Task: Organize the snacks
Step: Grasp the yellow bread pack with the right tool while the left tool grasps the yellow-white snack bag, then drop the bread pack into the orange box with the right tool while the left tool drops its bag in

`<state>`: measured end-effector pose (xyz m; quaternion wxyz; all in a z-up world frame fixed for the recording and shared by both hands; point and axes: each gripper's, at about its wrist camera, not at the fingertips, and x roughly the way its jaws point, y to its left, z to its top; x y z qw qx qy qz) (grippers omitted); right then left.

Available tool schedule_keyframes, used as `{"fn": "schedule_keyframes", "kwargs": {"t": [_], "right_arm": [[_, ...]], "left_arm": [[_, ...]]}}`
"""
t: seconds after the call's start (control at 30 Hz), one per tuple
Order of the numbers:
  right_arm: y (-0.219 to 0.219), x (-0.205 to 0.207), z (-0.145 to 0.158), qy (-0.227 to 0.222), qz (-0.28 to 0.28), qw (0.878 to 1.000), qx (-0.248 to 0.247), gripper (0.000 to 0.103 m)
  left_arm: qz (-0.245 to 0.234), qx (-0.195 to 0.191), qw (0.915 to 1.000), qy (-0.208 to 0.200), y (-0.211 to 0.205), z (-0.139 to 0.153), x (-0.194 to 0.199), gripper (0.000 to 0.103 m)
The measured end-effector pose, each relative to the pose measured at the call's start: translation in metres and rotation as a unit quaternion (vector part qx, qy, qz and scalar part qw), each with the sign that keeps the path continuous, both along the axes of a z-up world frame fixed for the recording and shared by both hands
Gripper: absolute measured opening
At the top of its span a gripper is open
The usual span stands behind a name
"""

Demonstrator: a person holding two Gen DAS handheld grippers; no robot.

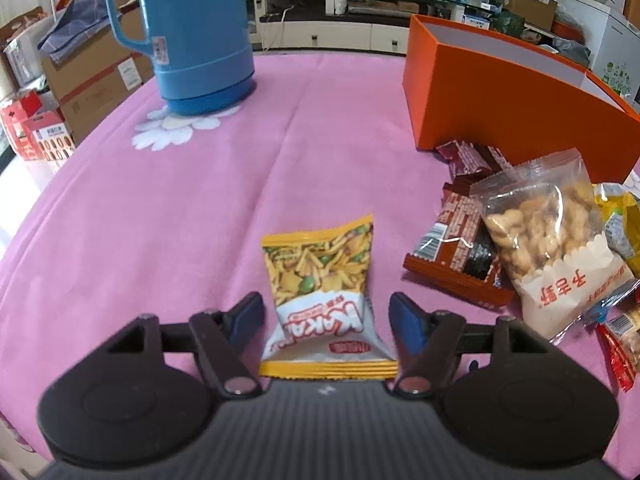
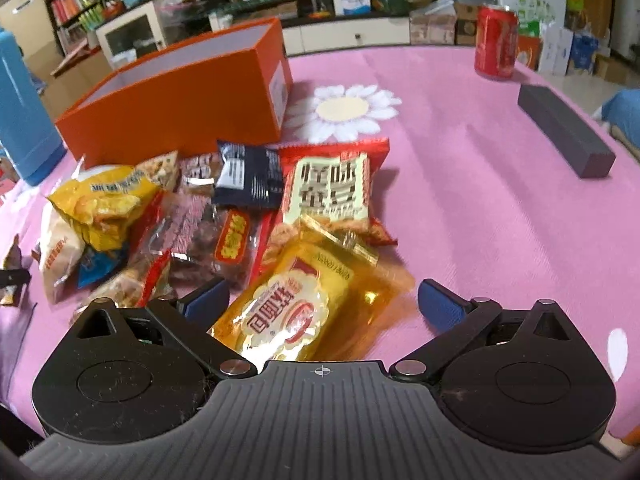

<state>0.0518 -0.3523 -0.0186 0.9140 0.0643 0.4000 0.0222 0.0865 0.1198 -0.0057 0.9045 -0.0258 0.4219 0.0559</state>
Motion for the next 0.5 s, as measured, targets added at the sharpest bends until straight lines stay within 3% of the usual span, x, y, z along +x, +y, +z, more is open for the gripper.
{"fn": "schedule_keyframes", "kwargs": {"t": [0.1,0.13,0.17,0.37,0.5], "right_arm": [[0.003,-0.003,-0.004,0.001,0.01,1.0,-0.002,0.049],[0.005,-0.005,-0.004,-0.004,0.012,1.0,-0.014,0.03],[0.005,-0.006,-0.004,-0.006,0.013,1.0,-0.021,0.025],[-0.003,-0.025,0.006,-0.031,0.002,0.999,0.01,0.022],[-0.008,-0.027,0.027,-0.062,0.004,0.996,0.072,0.021]], "left_arm": [[-0.012,-0.005,0.9999,-0.007,-0.002,0.002,-0.001,0.045],[-0.011,-0.006,0.9999,-0.007,-0.002,0.002,-0.002,0.043],[-0.01,-0.009,0.9999,-0.006,0.0,0.003,-0.004,0.04],[-0.007,-0.059,0.9976,-0.036,0.015,0.03,-0.032,0.04],[-0.03,-0.08,0.9945,-0.061,0.012,0.057,-0.032,0.04]]}}
